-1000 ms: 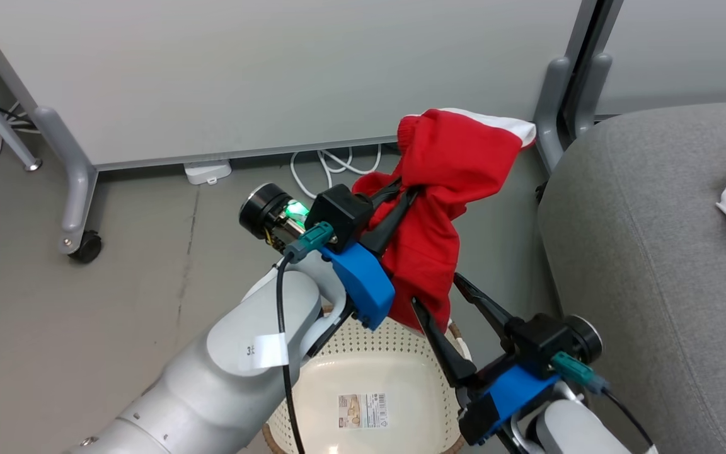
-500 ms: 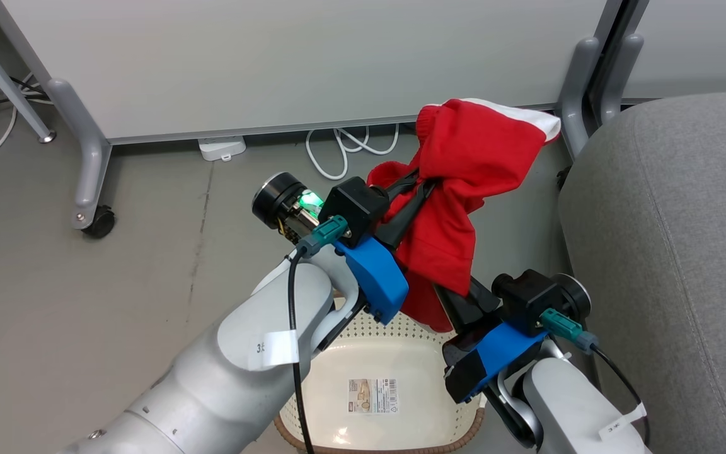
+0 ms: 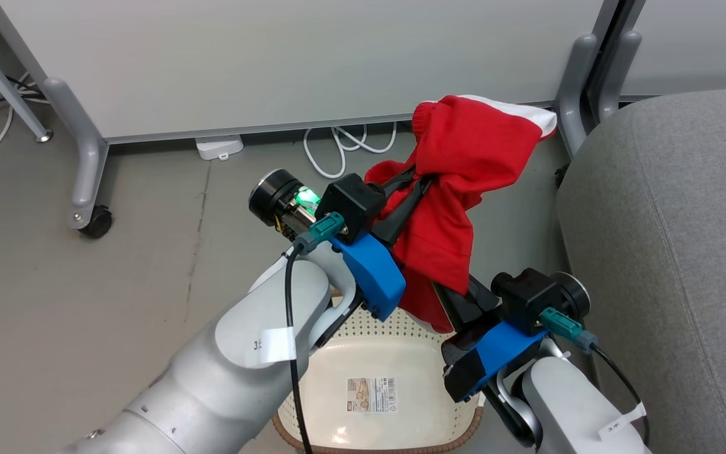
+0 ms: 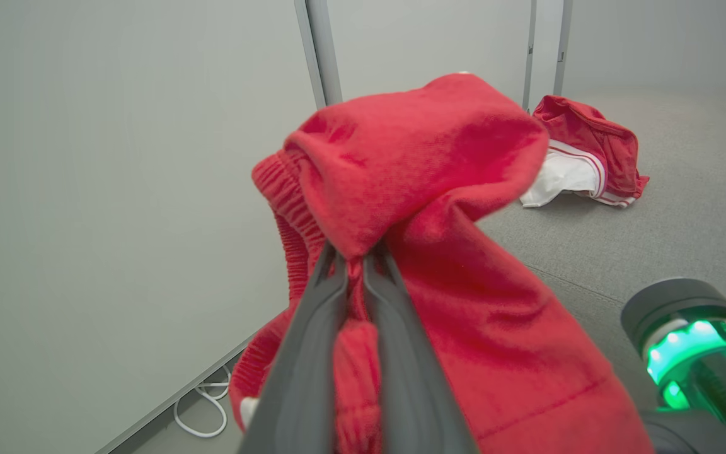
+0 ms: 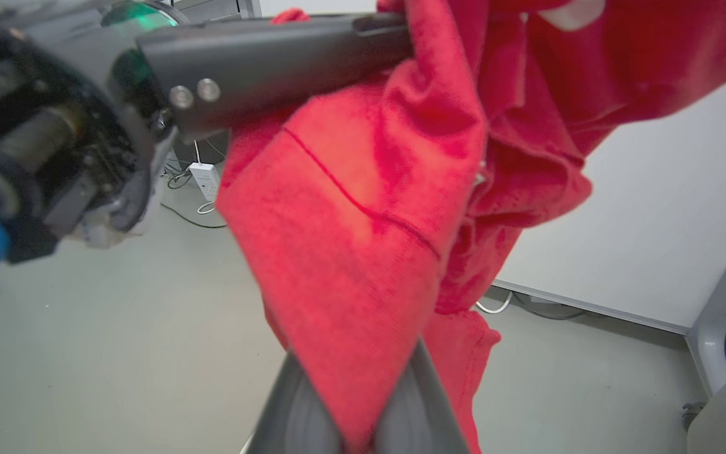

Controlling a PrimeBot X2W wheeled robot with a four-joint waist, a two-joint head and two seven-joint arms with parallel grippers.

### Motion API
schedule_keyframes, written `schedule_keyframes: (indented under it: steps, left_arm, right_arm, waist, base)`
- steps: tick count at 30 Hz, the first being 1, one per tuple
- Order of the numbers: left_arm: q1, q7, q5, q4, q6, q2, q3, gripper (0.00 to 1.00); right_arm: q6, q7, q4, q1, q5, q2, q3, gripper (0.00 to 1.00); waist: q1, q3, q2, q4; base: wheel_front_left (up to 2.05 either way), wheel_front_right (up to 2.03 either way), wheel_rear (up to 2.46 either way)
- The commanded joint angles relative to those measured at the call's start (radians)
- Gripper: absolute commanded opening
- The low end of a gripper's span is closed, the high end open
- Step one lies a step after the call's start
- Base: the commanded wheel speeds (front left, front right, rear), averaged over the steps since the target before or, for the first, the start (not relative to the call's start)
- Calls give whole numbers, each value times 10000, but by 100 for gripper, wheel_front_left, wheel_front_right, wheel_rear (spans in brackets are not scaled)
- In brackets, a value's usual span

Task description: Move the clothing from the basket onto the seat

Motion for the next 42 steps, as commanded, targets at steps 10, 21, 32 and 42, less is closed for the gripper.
schedule_keyframes:
  steps: [10,21,32,42]
  left_arm:
    - [-26,-54,116,83,-60,-1,96,0]
    - [-66,-52,107,158,-77,-48,285,100]
    - [2,-52,290,126,-85,-33,384,100]
    - [94,-52,447,33,-71,93,461,100]
  right_arm:
    - [1,-38,-55,-12,-38,35,7,0]
    - [1,-39,-48,-58,-7,36,-60,0]
    - [1,-38,-110,-10,6,35,-236,0]
    - [1,-39,-341,-275,-115,-82,-1013,0]
  waist:
    - [-1,-44,-1,-34]
    - [-1,-1,-1,-35]
    - [-1,85,-1,-179]
    - [-1,395,-1,-777]
  base:
    - [0,0,0]
    - [0,0,0]
    - [0,0,0]
    - [0,0,0]
